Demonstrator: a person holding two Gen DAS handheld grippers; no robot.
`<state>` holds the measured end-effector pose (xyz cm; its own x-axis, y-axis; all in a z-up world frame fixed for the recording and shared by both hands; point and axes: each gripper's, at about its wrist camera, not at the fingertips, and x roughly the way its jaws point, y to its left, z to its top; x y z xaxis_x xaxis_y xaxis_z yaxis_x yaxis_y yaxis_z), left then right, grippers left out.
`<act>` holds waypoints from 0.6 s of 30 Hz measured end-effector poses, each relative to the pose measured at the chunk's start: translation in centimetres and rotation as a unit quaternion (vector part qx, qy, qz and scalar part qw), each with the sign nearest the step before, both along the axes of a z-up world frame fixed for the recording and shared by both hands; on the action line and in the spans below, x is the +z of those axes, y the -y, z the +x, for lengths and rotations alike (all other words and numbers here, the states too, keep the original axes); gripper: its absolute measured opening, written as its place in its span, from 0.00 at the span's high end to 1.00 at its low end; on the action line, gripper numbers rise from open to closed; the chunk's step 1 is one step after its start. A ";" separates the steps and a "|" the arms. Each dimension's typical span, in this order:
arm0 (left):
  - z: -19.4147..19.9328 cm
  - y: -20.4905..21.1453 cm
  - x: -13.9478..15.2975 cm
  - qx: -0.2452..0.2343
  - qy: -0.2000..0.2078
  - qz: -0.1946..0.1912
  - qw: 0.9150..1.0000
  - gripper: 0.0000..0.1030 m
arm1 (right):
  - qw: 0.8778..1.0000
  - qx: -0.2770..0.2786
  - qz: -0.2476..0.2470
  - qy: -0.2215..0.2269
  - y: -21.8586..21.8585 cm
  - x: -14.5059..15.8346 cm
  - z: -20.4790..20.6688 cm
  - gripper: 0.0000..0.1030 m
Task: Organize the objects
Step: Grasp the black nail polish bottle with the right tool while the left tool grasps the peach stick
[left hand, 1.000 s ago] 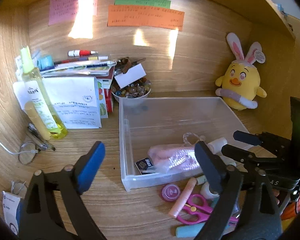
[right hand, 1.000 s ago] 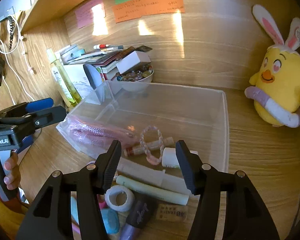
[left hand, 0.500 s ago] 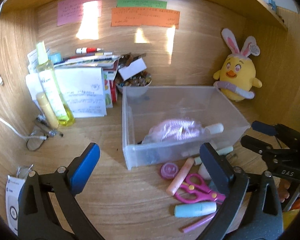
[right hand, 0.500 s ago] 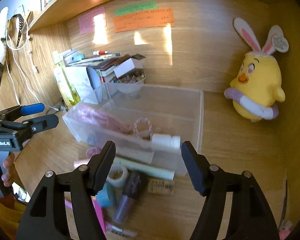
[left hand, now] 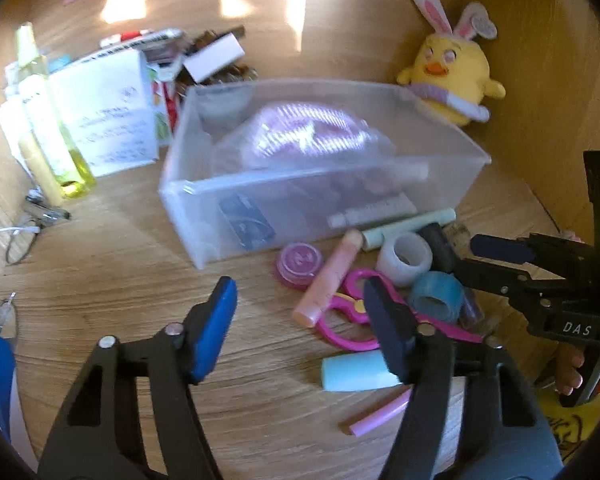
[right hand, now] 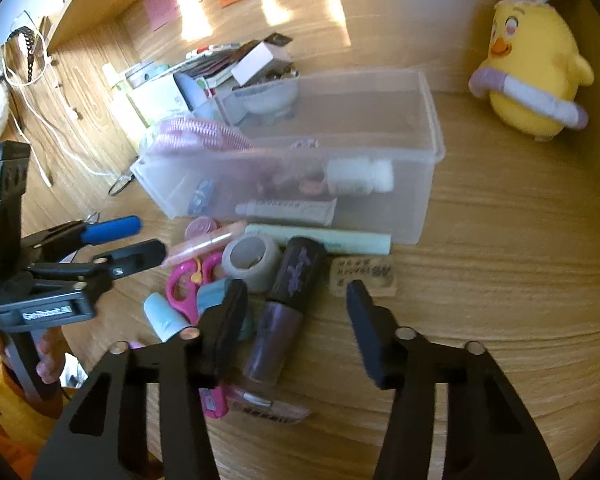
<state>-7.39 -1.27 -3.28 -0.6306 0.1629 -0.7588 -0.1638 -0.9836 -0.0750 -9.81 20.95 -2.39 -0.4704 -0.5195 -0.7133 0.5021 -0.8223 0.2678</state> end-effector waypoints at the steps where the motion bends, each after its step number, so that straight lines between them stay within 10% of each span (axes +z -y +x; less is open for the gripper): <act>1: -0.1 -0.1 -0.2 -0.003 0.002 0.001 1.000 0.40 | 1.000 0.002 0.000 0.005 0.1 -0.2 0.0 0.62; 18: -0.1 -0.5 -1.6 -0.024 0.036 0.032 0.999 0.82 | 1.000 0.008 0.025 -0.005 0.7 -0.6 -0.1 0.77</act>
<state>-7.51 -0.75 -4.84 -0.5654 0.2414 -0.7887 -0.2036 -0.9675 -0.1502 -9.88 20.27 -3.01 -0.4702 -0.4907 -0.7335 0.5176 -0.8265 0.2212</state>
